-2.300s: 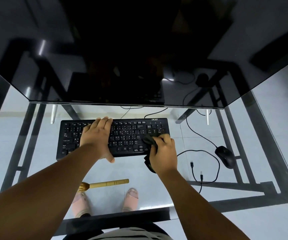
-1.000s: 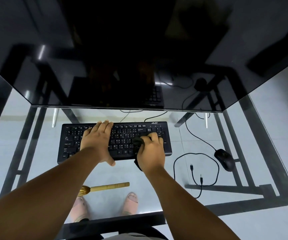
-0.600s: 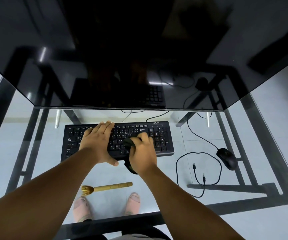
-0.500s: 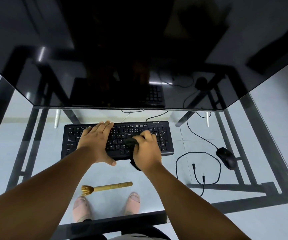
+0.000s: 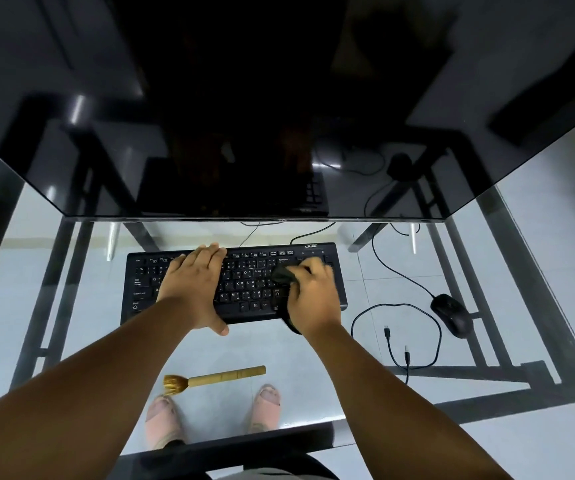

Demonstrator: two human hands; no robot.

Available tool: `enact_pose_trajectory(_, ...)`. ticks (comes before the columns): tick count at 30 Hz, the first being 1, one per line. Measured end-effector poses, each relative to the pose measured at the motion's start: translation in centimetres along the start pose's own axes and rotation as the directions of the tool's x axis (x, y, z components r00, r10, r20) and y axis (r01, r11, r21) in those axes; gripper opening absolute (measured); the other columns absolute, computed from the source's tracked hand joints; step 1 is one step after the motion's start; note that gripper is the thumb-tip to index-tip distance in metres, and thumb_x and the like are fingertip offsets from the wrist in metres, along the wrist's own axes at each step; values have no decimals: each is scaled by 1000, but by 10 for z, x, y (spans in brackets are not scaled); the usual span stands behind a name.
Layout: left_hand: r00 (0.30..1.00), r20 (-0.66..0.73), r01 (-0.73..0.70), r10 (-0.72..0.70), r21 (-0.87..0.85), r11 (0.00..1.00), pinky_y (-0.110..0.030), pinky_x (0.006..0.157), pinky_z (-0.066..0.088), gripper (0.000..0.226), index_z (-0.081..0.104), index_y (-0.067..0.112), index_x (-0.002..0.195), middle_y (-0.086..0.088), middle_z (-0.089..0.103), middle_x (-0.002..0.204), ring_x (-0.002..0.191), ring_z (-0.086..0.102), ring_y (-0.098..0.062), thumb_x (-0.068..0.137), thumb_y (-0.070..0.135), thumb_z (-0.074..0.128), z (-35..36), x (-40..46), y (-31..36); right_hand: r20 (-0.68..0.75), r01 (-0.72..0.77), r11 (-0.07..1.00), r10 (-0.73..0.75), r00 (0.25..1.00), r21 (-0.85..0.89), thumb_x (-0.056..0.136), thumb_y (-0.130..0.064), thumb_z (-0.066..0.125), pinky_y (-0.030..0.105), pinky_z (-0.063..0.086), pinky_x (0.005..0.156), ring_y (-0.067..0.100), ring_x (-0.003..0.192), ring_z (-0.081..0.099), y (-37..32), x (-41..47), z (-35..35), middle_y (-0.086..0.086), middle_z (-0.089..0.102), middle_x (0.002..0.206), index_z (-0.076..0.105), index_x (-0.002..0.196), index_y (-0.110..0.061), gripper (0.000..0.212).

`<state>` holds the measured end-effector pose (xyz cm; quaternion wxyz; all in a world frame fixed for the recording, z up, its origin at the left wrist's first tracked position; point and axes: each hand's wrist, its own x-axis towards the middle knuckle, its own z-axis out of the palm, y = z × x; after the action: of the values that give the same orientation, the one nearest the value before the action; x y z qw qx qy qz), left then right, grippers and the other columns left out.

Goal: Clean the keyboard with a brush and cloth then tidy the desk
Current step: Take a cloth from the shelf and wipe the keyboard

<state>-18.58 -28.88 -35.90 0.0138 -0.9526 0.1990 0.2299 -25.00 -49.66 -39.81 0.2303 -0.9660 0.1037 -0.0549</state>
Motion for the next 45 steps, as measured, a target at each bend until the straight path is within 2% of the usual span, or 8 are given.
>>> enact_pose_trajectory(3,1000,2,10,-10,-12,1000,-41,121,6,147,-6,18,153,1,-2,162,150,2,-20,46,69,81,1,-1,2,-141,-191,981,194,971,34,85,-1,52,36,53,77,27,97,47,17,-2,-6,6,55,112,70,110,-14,34)
enact_pose_trajectory(12,1000,0,22,-22,-28,999,-41,121,6,147,-5,18,153,2,-2,162,150,2,-20,45,66,83,1,-1,4,-173,-267,962,274,946,61,86,-3,50,34,49,85,29,97,47,23,20,-6,9,55,112,68,115,-12,35)
enact_pose_trajectory(17,1000,3,28,-28,-39,999,-40,121,5,147,-6,20,153,3,-4,162,150,0,-19,46,65,84,1,-1,3,-51,-26,1000,25,998,-16,88,-7,52,30,48,87,27,99,50,15,29,2,6,57,116,68,118,-15,35)
enact_pose_trajectory(22,999,3,32,-32,-50,998,-40,121,5,147,-7,20,153,3,-5,162,150,0,-18,47,64,84,1,-2,4,-178,-346,936,352,919,66,89,-7,51,32,47,86,31,100,48,28,46,-5,10,55,118,67,117,-15,34)
enact_pose_trajectory(27,999,-2,32,-32,-62,998,-40,122,5,147,-5,21,153,4,-5,163,150,0,-18,46,64,84,1,-1,4,26,42,999,-42,999,7,87,-8,55,34,48,96,29,106,51,22,50,-1,7,58,117,68,120,-17,37)
enact_pose_trajectory(32,999,-2,36,-36,-68,997,-40,121,5,147,-6,21,153,4,-5,163,150,0,-18,46,64,84,2,-1,3,-113,-232,972,235,965,39,85,-1,51,35,49,90,29,101,48,51,46,-19,4,58,119,68,119,-20,42)
enact_pose_trajectory(38,1000,-2,29,-29,-66,997,-40,121,6,146,-7,21,153,4,-5,162,150,0,-18,46,64,84,1,-2,3,131,236,967,-247,960,97,71,11,52,26,44,86,20,97,48,60,12,-28,-8,63,116,76,98,-25,51)
enact_pose_trajectory(45,1000,0,29,-29,-71,997,-41,121,5,146,-6,22,153,6,-4,162,150,0,-17,46,63,85,1,-2,2,134,285,952,-299,945,115,71,1,55,27,48,83,19,93,48,46,-5,-22,-4,62,111,77,99,-26,44)
